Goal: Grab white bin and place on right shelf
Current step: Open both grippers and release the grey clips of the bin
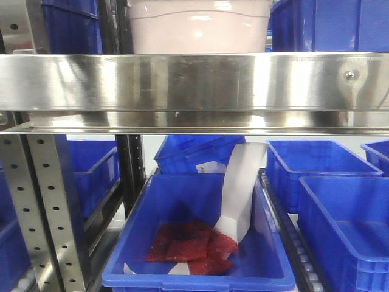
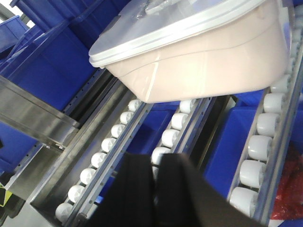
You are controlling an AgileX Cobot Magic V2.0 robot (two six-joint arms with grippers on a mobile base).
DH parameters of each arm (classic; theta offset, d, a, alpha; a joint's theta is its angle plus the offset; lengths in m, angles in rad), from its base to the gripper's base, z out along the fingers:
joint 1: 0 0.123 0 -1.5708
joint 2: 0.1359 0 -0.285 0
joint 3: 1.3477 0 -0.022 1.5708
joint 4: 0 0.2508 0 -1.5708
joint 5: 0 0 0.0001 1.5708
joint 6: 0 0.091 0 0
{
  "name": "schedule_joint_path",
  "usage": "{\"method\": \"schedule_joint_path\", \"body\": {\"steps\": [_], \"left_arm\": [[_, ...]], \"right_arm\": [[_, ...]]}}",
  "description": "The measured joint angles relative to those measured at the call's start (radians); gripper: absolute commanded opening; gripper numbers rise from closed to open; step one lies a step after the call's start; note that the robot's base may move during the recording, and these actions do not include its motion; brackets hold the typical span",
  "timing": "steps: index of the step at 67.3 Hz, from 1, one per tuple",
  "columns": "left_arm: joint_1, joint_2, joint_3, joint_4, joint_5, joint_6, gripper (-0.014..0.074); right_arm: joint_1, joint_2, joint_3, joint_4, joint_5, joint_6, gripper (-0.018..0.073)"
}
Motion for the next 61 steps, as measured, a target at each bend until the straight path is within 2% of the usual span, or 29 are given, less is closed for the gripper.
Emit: {"method": "schedule_joint_path", "body": {"steps": [6,14,22,27,36,43,52,61], "left_arm": [[0.0,0.0,0.0,-0.005,-0.016,0.0,-0.0113],[0.0,0.0,-0.002,-0.052,-0.035,-0.002,-0.0118],[0.0,-0.018,-0.002,-0.04,-0.069,-0.026,-0.0118],[0.0,-0.069,-0.002,0.046,-0.152,-0.092,-0.0118],[0.0,-0.181,-0.002,0.267,-0.288,-0.224,-0.0118],[0.0,-0.24,0.001,0.38,-0.387,-0.299,-0.0118],[-0.002,-0.283,0.06,0.445,-0.558,-0.333,-0.0118],[-0.035,-0.322,0.199,0.494,-0.715,-0.334,-0.0118]], "right_arm": [[0.0,0.0,0.0,0.0,-0.01,0.0,0.003],[0.0,0.0,0.0,0.0,-0.012,0.0,0.003],[0.0,-0.014,0.0,-0.013,-0.024,0.0,0.003],[0.0,-0.045,0.0,-0.049,-0.071,0.0,0.003],[0.0,-0.128,0.0,-0.136,-0.218,0.011,0.003],[0.0,-0.177,0.017,-0.155,-0.374,0.016,0.003],[0.0,-0.232,0.101,-0.176,-0.537,0.017,0.003],[-0.002,-0.293,0.257,-0.178,-0.586,0.006,0.003]]}}
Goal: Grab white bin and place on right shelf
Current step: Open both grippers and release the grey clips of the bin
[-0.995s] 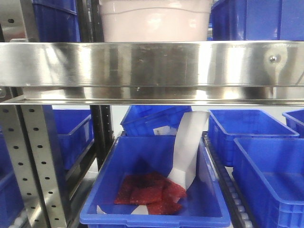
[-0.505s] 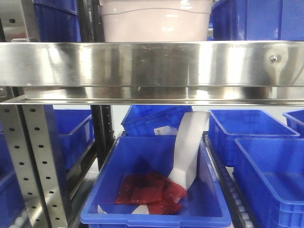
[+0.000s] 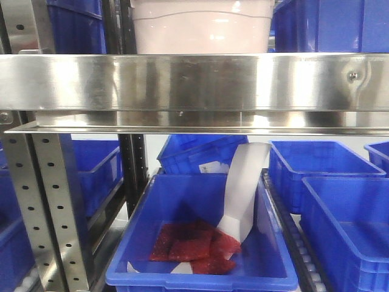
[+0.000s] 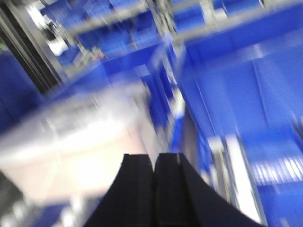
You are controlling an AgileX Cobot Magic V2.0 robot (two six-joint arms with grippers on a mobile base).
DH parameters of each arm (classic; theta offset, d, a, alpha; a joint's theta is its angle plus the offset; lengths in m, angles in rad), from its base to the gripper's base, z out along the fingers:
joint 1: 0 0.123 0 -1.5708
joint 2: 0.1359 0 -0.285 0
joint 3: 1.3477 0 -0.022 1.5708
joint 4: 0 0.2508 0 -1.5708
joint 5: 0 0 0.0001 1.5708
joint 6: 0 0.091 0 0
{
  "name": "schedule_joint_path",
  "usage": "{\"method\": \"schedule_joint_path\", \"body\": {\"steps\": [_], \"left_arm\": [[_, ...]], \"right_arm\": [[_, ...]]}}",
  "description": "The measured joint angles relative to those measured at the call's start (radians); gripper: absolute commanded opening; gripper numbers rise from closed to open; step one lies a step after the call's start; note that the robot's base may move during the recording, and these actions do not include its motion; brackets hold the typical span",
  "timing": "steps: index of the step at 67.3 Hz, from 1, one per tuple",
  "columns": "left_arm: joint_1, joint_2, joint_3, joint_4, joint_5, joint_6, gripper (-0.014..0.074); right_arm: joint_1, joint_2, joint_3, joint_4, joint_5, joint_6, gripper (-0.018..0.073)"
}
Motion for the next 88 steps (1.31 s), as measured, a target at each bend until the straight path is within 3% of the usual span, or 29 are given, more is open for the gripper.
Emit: {"method": "schedule_joint_path", "body": {"steps": [16,29,51,68,88], "left_arm": [[-0.066,-0.14,0.285,0.033,-0.04,0.0,-0.0118],[-0.076,-0.354,0.54,0.034,-0.117,0.0,-0.0118],[-0.076,-0.795,0.918,0.058,-0.123,0.0,-0.0118],[-0.076,-1.087,0.982,0.06,-0.122,0.0,-0.0118],[-0.076,-1.14,0.982,0.059,-0.122,0.0,-0.0118]], "right_arm": [[0.0,-0.173,0.25,-0.001,-0.024,-0.118,0.0029],[0.0,-0.389,0.451,-0.001,-0.042,-0.129,0.0029],[0.0,-0.88,0.779,-0.001,-0.041,-0.135,0.0029],[0.0,-1.146,0.845,-0.001,0.009,-0.135,0.0029],[0.0,-1.171,0.845,-0.001,0.014,-0.137,0.0029]]}}
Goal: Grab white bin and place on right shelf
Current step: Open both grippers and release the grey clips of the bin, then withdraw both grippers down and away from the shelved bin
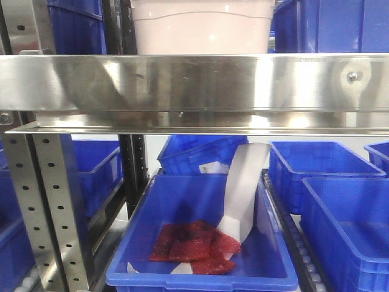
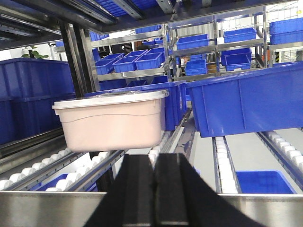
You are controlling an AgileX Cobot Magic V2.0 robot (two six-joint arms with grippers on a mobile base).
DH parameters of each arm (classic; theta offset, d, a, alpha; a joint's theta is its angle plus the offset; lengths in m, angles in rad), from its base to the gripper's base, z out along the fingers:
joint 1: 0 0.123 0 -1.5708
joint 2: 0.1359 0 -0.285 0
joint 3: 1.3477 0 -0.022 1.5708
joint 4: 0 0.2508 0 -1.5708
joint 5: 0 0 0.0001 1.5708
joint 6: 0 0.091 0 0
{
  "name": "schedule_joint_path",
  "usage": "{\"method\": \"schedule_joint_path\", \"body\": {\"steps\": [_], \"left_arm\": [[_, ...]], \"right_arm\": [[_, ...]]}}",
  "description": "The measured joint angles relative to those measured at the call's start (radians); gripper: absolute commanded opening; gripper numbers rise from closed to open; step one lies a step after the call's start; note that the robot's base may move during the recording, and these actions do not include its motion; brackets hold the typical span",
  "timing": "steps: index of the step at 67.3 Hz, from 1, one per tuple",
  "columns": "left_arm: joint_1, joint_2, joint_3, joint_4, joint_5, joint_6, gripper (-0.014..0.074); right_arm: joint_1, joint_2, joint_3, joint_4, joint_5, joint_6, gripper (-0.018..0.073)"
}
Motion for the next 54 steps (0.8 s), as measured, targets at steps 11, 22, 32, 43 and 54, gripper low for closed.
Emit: {"method": "schedule_joint_path", "body": {"steps": [11,22,32,43,54], "left_arm": [[0.0,0.0,0.0,0.0,0.002,0.0,-0.0118],[0.0,0.0,0.0,0.0,0.002,0.0,-0.0118],[0.0,0.0,0.0,0.0,0.002,0.0,-0.0118],[0.0,0.0,0.0,0.0,0.002,0.0,-0.0118],[0.0,0.0,0.0,0.0,0.002,0.0,-0.0118]], "right_arm": [[0.0,0.0,0.0,0.0,0.0,0.0,0.0029],[0.0,0.0,0.0,0.0,0.002,0.0,0.0029],[0.0,0.0,0.0,0.0,0.002,0.0,0.0029],[0.005,0.0,0.017,-0.015,-0.007,0.0,0.0029],[0.065,0.0,0.083,-0.348,-0.109,0.017,0.0029]]}}
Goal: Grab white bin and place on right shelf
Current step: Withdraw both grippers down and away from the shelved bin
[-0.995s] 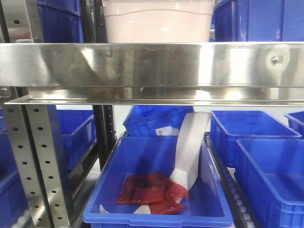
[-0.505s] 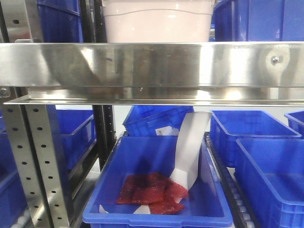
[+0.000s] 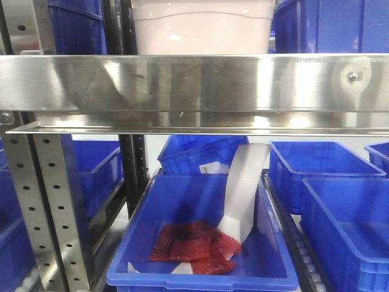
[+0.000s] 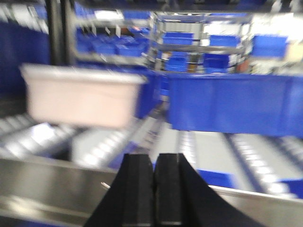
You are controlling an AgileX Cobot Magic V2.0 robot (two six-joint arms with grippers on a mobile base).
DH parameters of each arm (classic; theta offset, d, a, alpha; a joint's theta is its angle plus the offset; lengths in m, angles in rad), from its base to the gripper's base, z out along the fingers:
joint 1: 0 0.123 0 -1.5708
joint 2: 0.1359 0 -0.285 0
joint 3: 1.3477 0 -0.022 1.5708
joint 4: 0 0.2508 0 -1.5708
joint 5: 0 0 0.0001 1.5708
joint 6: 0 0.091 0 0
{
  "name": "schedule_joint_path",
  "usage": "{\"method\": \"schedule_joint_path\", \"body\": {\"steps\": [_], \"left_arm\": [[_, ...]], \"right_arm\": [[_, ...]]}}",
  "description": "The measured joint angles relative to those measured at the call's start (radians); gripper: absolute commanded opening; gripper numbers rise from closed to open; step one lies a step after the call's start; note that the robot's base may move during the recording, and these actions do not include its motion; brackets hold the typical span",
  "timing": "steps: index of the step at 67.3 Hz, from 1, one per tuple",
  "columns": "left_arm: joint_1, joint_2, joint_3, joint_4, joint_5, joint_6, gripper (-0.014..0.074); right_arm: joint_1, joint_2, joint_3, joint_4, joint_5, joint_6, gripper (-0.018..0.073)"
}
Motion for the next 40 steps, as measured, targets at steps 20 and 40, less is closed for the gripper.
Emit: {"method": "schedule_joint_path", "body": {"steps": [20,40], "left_arm": [[0.0,0.0,0.0,0.0,0.0,0.0,-0.0118],[0.0,0.0,0.0,0.0,0.0,0.0,-0.0118]], "right_arm": [[-0.04,-0.007,0.145,-0.424,-0.032,0.537,0.0029],[-0.042,-0.153,0.309,-0.591,-0.027,0.832,0.0029]]}}
